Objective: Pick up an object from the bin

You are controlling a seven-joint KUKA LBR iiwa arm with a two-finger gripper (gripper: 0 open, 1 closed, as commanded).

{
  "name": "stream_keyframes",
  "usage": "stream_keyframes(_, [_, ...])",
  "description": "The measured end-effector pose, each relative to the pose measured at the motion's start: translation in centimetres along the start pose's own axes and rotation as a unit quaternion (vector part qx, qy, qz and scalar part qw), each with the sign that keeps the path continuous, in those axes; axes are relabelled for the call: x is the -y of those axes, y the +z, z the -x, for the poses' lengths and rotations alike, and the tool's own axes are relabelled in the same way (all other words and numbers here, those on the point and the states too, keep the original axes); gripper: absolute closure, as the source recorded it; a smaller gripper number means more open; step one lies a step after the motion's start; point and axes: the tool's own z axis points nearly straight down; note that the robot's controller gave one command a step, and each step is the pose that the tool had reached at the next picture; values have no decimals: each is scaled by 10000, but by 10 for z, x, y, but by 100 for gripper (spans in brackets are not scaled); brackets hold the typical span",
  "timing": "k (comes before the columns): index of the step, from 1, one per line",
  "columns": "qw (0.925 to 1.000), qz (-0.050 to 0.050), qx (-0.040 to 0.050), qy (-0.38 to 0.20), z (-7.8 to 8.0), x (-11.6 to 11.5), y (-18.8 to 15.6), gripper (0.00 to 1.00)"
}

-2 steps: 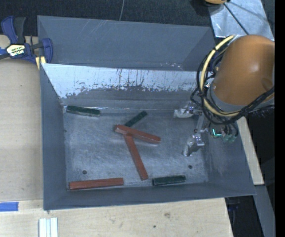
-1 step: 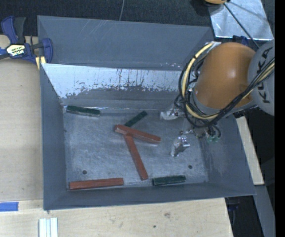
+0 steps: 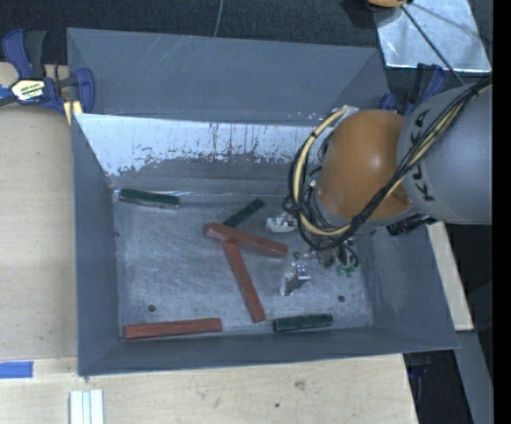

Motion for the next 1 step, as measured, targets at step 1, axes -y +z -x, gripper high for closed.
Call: stream_keyframes(1, [9998,1,-34,-221,29,8,29,0])
